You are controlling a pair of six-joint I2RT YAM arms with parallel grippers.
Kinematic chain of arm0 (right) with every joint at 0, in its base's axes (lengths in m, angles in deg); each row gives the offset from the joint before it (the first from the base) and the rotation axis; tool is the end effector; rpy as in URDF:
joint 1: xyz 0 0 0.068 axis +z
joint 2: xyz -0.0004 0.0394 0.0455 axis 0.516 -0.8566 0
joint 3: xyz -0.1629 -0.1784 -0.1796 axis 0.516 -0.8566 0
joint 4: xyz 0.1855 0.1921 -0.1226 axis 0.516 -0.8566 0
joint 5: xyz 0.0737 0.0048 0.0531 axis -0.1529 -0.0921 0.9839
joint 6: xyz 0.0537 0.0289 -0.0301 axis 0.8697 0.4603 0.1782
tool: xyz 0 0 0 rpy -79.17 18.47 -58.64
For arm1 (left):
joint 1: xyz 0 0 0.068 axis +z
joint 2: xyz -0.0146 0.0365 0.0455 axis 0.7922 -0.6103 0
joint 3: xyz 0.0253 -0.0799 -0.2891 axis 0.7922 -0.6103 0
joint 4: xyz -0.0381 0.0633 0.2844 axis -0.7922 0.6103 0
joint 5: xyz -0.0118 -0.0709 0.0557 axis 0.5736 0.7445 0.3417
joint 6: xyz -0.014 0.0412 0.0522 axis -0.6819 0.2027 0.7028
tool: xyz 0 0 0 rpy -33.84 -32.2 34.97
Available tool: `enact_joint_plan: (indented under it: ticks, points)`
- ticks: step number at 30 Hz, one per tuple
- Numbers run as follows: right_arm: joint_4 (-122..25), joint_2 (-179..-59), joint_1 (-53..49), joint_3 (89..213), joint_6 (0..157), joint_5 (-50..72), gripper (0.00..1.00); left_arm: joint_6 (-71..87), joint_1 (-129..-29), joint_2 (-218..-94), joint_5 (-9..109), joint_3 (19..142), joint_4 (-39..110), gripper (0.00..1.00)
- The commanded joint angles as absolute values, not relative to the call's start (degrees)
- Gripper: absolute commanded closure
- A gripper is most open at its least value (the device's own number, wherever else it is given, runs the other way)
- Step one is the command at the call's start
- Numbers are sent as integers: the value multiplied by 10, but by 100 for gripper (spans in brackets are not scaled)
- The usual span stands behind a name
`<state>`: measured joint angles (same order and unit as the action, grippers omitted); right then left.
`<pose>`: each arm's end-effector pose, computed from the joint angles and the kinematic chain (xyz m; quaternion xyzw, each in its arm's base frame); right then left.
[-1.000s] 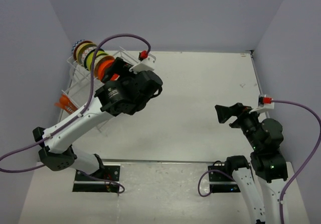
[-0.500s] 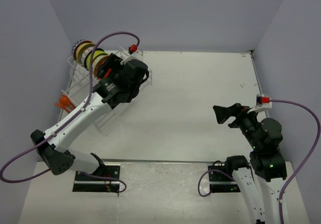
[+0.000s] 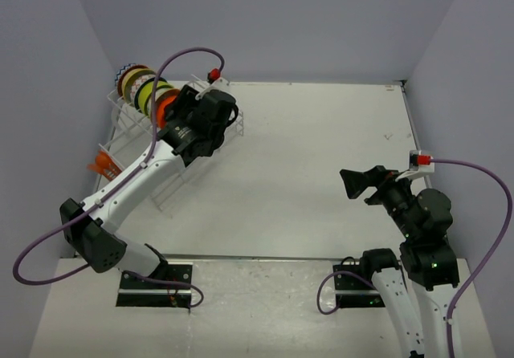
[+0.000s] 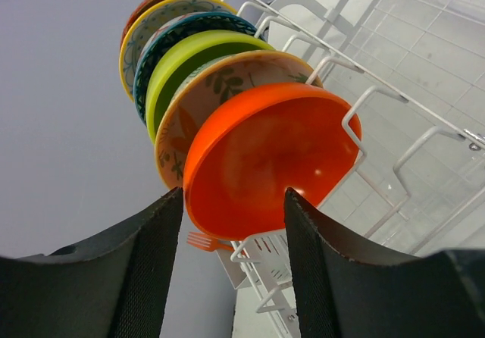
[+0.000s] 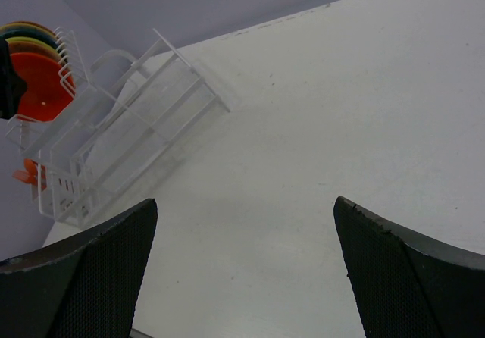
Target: Unload the bowls from the dish rack
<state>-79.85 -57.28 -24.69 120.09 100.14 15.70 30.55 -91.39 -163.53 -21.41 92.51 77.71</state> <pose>0.0952 0.0227 0.3698 0.0703 0.7433 0.2752 0.6057 0.2938 -0.1754 0.4096 0.1183 0.7925 0.3669 0.4726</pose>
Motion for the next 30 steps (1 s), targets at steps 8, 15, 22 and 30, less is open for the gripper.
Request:
enact_joint_plan:
  ticks: [8, 15, 22, 30]
  points:
    - [-770, -581, -246, 1200, 988, 173, 1, 340, -897, -1609, -212, 907, 705, 43]
    - [-770, -585, -246, 1201, 989, 178, 1, 332, -876, -1612, -184, 911, 703, 48]
    - [-769, -584, -246, 1202, 989, 178, 1, 325, -858, -1621, -182, 908, 699, 57]
    - [-767, -590, -246, 1200, 991, 183, 1, 345, -855, -1623, -202, 895, 672, 63]
